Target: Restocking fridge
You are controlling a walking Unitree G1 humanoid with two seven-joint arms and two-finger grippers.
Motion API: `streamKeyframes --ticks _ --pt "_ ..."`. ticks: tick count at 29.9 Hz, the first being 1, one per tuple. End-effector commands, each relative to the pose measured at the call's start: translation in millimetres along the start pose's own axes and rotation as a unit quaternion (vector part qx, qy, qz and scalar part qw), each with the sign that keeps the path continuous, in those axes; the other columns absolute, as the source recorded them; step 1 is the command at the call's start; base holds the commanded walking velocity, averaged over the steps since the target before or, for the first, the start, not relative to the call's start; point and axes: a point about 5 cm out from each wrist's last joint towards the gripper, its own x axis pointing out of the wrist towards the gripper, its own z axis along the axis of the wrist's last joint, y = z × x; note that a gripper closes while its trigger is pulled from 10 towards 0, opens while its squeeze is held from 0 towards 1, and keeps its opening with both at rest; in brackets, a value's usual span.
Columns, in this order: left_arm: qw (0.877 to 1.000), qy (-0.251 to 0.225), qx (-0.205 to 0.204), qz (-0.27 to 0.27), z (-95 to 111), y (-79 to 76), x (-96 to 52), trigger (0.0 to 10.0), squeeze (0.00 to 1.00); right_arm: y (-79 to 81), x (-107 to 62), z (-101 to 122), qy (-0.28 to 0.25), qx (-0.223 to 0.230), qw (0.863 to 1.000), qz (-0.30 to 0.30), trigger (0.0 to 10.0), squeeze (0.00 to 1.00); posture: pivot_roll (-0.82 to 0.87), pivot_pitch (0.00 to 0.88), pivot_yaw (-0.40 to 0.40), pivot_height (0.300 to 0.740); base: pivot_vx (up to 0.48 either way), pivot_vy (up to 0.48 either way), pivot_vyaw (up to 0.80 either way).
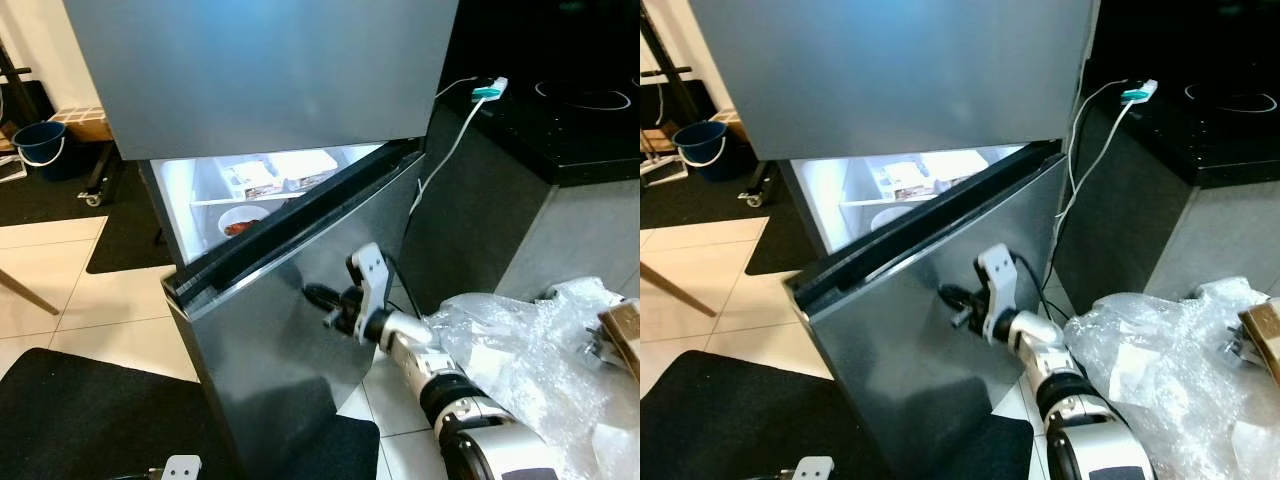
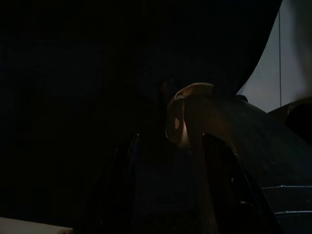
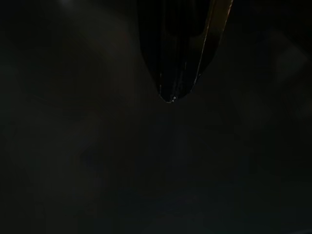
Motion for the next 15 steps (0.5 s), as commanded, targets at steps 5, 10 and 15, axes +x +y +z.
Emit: streamKeyframes --ticks 5,10,15 --pt "0.999 0.035 -0.001 -0.009 -19.0 -6.7 -1.7 10.0 0.00 -2.6 -19.1 -31.3 0.051 0.009 0.998 -0.035 10.0 0.00 -0.02 0.000 -0.027 0.739 0.000 0.000 0.60" --pt "0.999 0.035 -0.001 -0.009 -19.2 -6.5 -1.8 10.0 0.00 -0.5 -22.4 -37.8 0.058 0.015 0.998 -0.033 10.0 0.00 -0.02 0.000 -0.026 0.739 0.000 0.000 0.78" --pt "0.999 0.035 -0.001 -0.010 -19.1 -6.9 -1.7 10.0 0.00 -0.2 -23.0 -40.4 0.064 0.013 0.997 -0.037 10.0 0.00 -0.02 0.000 -0.026 0.739 0.000 0.000 0.78"
